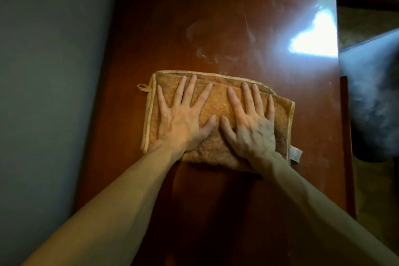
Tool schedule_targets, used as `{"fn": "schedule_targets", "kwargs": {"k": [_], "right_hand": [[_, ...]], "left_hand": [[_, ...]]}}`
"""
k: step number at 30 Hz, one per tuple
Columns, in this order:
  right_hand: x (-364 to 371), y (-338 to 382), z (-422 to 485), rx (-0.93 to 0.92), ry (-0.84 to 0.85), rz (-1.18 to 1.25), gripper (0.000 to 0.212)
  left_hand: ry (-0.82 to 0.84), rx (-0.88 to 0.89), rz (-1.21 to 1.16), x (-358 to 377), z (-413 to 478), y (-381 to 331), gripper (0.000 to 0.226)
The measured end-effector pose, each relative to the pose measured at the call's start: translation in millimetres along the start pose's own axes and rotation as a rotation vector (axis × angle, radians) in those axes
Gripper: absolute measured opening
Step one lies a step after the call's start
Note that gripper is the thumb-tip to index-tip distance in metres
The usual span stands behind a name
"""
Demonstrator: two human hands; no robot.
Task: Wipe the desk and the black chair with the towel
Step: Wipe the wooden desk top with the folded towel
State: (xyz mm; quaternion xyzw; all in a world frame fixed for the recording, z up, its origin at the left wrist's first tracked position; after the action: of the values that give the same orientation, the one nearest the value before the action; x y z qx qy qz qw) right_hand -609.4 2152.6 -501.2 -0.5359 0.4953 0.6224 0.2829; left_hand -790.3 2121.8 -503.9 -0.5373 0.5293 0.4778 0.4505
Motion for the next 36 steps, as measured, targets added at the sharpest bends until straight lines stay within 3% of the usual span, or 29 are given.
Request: {"fn": "schedule_targets", "kwargs": {"k": [12, 18, 36], "right_hand": [[-6.3, -7.7, 68.0, 0.043, -0.096, 0.026, 0.072], [-4.6, -5.9, 59.0, 0.037, -0.084, 0.040, 0.072], [34.5, 69.5, -189.7, -0.032, 0.033, 0.075, 0.074]], "left_hand": [[-0.039, 0.008, -0.001, -12.6, 79.4, 11.7, 0.078], [-0.071, -0.002, 0.009, -10.6, 67.6, 9.5, 0.078], [-0.009, -0.072, 0.027, 26.0, -208.4, -6.7, 0.079]]}}
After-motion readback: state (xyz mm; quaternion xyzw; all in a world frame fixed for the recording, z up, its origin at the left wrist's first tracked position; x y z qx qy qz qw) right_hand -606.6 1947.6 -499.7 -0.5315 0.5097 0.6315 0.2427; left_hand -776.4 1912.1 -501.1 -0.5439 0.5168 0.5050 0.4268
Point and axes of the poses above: each hand's wrist, its own z-axis towards the middle knuckle, its own x-axis out of the palm, y = z × x, the point moved 4 cm from there along z, towards the middle knuckle, and after that the axes turned 9 degrees about z, right-handed, at the moved point
